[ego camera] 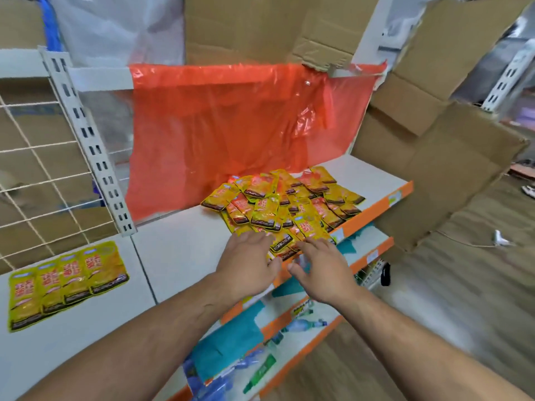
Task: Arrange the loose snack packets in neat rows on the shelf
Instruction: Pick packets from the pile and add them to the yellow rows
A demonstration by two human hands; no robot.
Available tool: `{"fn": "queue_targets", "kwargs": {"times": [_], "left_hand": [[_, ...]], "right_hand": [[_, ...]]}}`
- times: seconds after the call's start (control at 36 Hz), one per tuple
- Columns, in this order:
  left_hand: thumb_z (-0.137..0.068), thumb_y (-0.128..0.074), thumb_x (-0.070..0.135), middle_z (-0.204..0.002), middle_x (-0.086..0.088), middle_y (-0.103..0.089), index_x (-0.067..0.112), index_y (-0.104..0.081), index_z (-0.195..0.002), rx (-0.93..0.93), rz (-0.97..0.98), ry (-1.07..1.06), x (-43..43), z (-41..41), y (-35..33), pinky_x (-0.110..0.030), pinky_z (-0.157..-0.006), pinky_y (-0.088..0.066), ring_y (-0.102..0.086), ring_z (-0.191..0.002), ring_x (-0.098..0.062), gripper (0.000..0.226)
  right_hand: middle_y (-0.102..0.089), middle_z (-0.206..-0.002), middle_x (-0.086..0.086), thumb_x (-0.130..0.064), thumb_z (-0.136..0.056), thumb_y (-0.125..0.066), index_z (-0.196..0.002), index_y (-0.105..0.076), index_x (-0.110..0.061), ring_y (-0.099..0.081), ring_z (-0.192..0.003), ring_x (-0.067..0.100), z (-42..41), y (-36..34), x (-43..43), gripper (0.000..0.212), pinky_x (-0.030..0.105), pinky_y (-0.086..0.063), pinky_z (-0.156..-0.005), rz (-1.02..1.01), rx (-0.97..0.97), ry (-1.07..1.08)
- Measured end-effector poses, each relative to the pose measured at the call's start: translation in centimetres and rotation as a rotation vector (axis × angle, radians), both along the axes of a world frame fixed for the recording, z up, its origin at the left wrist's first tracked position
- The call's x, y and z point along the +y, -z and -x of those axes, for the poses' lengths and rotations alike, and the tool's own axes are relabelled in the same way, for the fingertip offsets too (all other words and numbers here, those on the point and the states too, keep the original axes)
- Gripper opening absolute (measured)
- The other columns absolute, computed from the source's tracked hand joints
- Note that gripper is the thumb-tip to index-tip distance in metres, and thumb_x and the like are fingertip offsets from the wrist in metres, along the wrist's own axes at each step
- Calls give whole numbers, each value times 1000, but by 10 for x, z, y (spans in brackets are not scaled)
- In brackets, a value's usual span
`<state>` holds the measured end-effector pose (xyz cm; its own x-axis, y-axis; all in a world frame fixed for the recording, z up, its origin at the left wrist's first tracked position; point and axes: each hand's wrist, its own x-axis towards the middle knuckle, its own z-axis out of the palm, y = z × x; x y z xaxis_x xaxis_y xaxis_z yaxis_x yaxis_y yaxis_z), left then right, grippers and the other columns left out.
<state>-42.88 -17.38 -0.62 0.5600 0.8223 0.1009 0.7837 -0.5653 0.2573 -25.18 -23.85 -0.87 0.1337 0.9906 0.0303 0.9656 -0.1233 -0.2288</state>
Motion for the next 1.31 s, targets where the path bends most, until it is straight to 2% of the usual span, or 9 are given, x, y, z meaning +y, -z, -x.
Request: {"fn": "queue_targets", "kwargs": {"times": [0.31, 0.44, 0.61, 0.75, 0.86, 0.94, 1.03, 1.11, 1.31], "left_hand": [[-95, -41, 51, -155, 3, -34, 27, -34, -150, -10, 28, 110, 77, -85, -2, -47, -119, -12, -23, -144, -21, 60], [-95, -43, 53, -155, 2, -35, 27, -33, -150, 16, -5, 121, 97, -124, 1, -41, -120, -11, -25, -144, -22, 62], [-95, -43, 48, -149, 0, -43, 22, -38, -148, 11, 33, 85, 116, -176, 7, -38, -118, -20, -32, -139, -22, 59], [-94, -45, 39, -126, -4, -61, 16, -60, -122, -83, 36, -76, 130, -225, 13, -39, -101, -43, -48, -122, -24, 39], [-94, -48, 34, -115, -8, -63, 12, -64, -110, -139, 89, -244, 140, -266, 10, -37, -92, -46, -54, -114, -26, 32], [-93, -48, 36, -108, -12, -66, 12, -65, -105, -133, 81, -394, 145, -292, 9, -37, -85, -47, -59, -106, -31, 31], [-92, -51, 47, -108, -12, -66, 14, -65, -105, -105, 83, -548, 148, -312, 10, -36, -83, -48, -58, -107, -31, 39], [-88, -56, 56, -113, -9, -64, 14, -63, -110, -70, 73, -642, 152, -323, 14, -36, -84, -47, -56, -111, -28, 49], [-82, -69, 50, -119, -12, -59, 9, -57, -112, -78, 146, -765, 160, -340, 17, -39, -86, -48, -53, -116, -31, 52]], "right_hand": [[-44, -151, 9, -56, -91, -56, -143, -50, -19, -34, -141, 28, -74, -3, 65, 64, 37, -24, -119, -30, 7, 94], [-50, -146, 11, -67, -80, -45, -138, -56, -19, -41, -137, 31, -111, 3, 88, 77, 40, -32, -115, -52, 32, 133], [-60, -132, 4, -63, -80, -47, -132, -61, -19, -50, -126, 30, -172, 15, 122, 69, 38, -42, -106, -57, 41, 95], [-64, -117, 6, -65, -81, -44, -122, -64, -17, -56, -115, 31, -227, 26, 161, 66, 37, -46, -97, -23, 42, 61], [-61, -128, 7, -57, -90, -52, -130, -60, -16, -52, -121, 31, -265, 24, 187, 58, 40, -45, -101, 27, 61, 1], [-63, -126, 9, -53, -89, -51, -126, -63, -16, -53, -121, 33, -288, 22, 206, 54, 40, -46, -99, 66, 106, -16], [-64, -121, 9, -58, -86, -44, -121, -64, -17, -55, -118, 34, -306, 25, 223, 57, 41, -46, -95, 111, 129, -13], [-57, -128, 11, -55, -91, -53, -132, -57, -16, -50, -122, 34, -314, 26, 234, 56, 41, -44, -97, 111, 155, -4], [-51, -131, 7, -61, -85, -59, -136, -48, -19, -49, -123, 30, -320, 31, 244, 67, 41, -46, -91, 139, 146, -50]]}}
